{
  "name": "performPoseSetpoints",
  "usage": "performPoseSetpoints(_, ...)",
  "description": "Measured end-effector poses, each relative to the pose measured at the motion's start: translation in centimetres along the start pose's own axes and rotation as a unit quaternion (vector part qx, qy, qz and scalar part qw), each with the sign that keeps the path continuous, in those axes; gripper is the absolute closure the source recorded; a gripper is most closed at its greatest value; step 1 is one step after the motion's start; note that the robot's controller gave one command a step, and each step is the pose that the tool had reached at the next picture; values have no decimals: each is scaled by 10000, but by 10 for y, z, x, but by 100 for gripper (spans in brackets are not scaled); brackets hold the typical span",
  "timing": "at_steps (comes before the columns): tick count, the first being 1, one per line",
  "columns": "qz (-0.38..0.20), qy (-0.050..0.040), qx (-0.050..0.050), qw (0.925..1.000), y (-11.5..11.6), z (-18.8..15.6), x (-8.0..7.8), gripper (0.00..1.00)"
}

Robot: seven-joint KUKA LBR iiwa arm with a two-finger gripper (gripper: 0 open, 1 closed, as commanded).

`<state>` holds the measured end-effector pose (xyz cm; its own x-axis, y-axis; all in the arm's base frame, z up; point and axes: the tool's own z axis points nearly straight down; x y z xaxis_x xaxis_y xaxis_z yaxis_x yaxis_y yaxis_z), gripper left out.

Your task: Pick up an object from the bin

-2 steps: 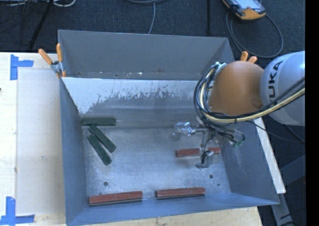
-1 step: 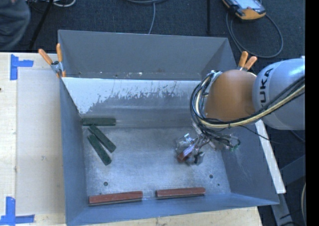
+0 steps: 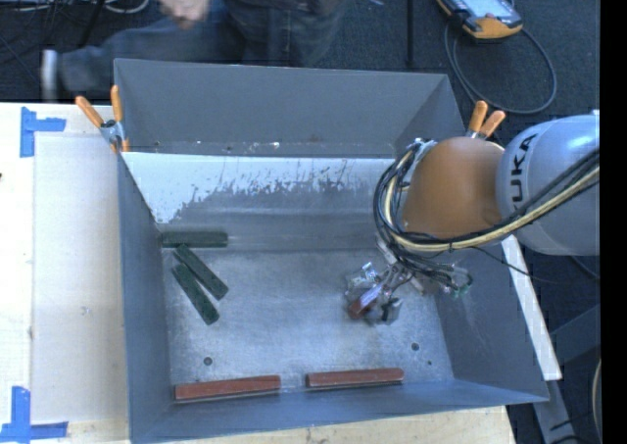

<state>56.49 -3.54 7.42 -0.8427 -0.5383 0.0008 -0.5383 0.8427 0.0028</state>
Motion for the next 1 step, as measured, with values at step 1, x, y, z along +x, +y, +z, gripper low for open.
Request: performPoseSetpoints(1, 70, -31, 27, 10000, -14, -161, -12, 100)
